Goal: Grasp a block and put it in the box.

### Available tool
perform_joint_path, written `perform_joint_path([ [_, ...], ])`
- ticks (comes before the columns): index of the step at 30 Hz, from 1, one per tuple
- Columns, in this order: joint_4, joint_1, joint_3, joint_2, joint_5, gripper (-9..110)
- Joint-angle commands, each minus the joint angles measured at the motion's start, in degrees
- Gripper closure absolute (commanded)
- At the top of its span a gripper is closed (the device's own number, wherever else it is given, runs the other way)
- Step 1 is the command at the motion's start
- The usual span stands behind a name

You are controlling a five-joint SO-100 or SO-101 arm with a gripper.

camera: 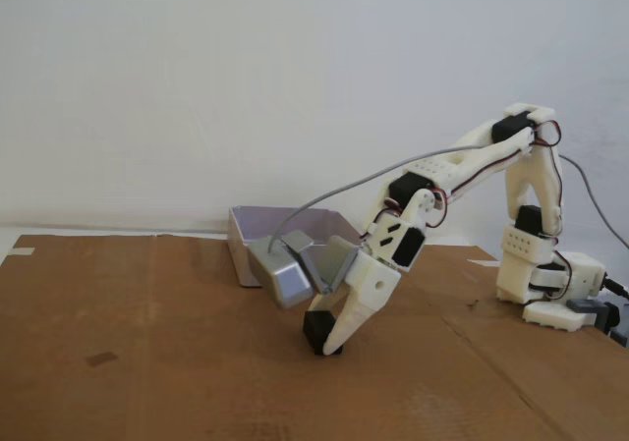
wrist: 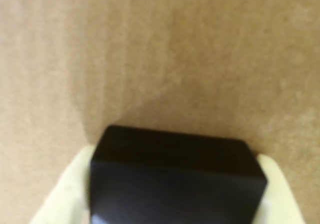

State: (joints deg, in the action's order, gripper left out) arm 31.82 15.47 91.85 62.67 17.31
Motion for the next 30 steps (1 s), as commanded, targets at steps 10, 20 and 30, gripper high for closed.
perform_joint_path([
  [10, -1.2, 0.7, -4.7, 1.9, 0.6, 92],
  [20, -1.2, 0.7, -4.1, 2.0, 0.4, 95],
  [30, -1.2, 0.6, -4.5, 2.0, 0.4, 102],
])
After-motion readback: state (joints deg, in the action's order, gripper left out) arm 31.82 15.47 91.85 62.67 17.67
